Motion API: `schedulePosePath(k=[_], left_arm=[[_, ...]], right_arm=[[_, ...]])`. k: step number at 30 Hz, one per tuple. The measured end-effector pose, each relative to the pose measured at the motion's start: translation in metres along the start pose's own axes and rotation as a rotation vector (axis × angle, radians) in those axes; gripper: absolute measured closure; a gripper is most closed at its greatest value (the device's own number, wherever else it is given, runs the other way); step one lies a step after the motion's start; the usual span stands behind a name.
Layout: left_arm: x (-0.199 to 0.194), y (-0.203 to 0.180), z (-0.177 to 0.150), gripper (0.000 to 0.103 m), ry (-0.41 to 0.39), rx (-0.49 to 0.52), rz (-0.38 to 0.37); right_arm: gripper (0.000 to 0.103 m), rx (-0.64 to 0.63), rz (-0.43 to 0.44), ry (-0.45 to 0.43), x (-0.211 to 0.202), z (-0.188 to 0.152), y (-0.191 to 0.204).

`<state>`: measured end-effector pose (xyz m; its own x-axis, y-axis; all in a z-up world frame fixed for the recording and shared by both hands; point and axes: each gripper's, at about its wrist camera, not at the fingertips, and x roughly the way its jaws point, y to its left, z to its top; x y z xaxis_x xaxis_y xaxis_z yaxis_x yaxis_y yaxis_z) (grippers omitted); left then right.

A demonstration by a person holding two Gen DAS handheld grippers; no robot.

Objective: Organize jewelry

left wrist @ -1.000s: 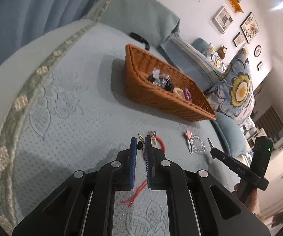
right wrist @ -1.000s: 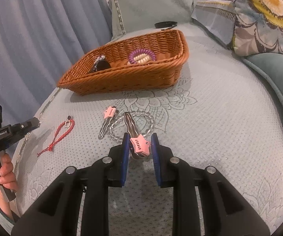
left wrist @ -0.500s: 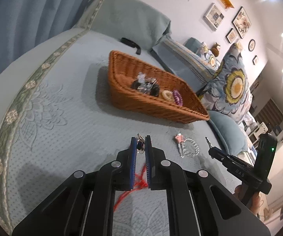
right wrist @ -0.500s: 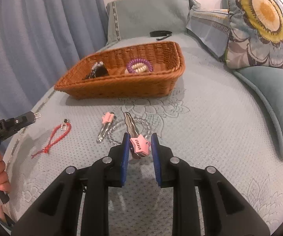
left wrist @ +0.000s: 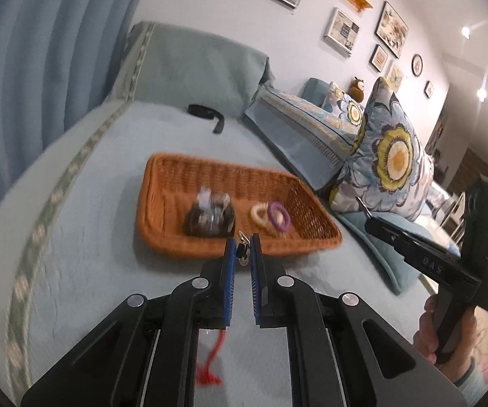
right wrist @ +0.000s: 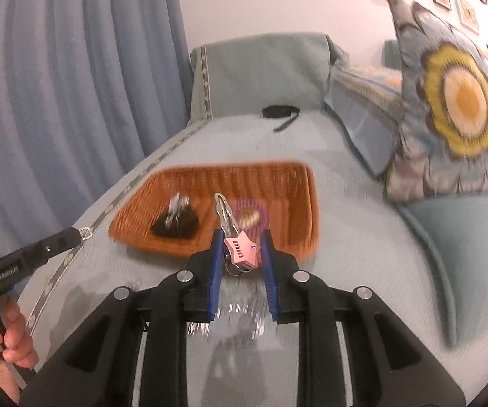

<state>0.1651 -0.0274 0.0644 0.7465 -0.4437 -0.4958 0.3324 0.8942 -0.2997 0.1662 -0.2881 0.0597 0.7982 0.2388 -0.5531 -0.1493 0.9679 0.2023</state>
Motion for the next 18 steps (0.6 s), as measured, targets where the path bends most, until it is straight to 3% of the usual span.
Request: schedulePosePath(k=[5, 8, 14, 18], left_arm=[[0.038, 0.004, 0.031, 0.096, 0.02, -0.007, 0.02], [0.065, 0.008, 0.038, 0.096, 0.05, -0.042, -0.021], [0.111, -0.015, 0.026, 0.096, 0.119, 0.034, -0.035], [0.133, -0.026, 0.014, 0.096, 0.159, 0.076, -0.015]], right_arm=[[0.084, 0.037, 0.022, 0.07, 0.044, 0.028, -0.008], [0.084, 0.055, 0.028, 0.131, 0.077, 0.04, -0.013], [0.084, 0.15, 0.063, 0.282, 0.132, 0.049, -0.032], [0.084, 0.154, 0.066, 0.332, 0.15, 0.046, -0.035]])
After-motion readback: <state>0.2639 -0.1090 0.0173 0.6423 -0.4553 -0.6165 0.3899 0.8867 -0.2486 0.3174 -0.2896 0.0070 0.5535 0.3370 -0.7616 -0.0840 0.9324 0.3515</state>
